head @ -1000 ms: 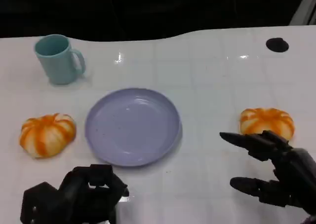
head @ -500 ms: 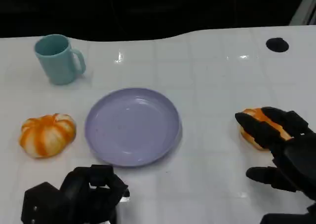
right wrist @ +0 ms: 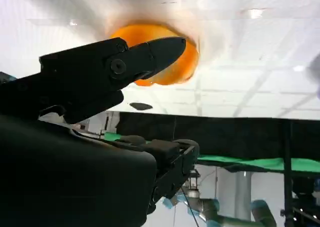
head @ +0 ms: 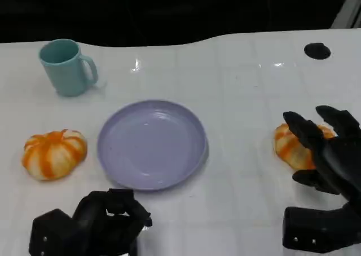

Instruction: Grasp the bread from the table and place it into the plate.

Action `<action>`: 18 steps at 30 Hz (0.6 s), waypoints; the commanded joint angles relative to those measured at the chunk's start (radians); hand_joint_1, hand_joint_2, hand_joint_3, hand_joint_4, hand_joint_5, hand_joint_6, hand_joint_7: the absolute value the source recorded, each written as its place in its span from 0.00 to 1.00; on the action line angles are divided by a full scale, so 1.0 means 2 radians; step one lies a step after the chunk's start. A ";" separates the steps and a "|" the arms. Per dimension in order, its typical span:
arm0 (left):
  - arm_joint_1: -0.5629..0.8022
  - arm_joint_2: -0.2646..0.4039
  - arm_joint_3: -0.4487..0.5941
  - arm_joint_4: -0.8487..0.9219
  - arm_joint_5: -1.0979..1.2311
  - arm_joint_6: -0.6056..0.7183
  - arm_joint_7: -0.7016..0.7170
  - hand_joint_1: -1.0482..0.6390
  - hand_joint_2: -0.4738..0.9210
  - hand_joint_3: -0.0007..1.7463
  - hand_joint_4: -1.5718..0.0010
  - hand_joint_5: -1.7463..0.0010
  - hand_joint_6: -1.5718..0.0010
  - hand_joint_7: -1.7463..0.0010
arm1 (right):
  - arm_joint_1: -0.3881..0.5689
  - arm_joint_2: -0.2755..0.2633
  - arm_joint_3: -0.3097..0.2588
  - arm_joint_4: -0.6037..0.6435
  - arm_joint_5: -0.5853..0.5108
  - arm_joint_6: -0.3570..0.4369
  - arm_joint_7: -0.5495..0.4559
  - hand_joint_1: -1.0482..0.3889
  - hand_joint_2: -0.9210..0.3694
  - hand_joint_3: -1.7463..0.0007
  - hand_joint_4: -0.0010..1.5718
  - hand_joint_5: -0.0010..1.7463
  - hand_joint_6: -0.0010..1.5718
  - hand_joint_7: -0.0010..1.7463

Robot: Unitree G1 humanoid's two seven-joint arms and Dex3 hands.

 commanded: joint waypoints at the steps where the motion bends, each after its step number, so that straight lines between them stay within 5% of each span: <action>1: 0.005 0.004 0.002 -0.004 0.001 -0.003 0.006 0.00 0.74 0.38 0.00 0.30 0.10 0.54 | -0.024 -0.011 0.013 0.031 0.010 0.012 -0.010 0.23 0.03 1.00 0.00 0.20 0.13 0.00; 18: 0.010 0.005 0.001 -0.009 0.001 -0.006 0.004 0.00 0.74 0.37 0.00 0.30 0.09 0.54 | -0.129 0.027 0.102 0.232 0.022 0.061 -0.039 0.27 0.03 1.00 0.03 0.23 0.16 0.01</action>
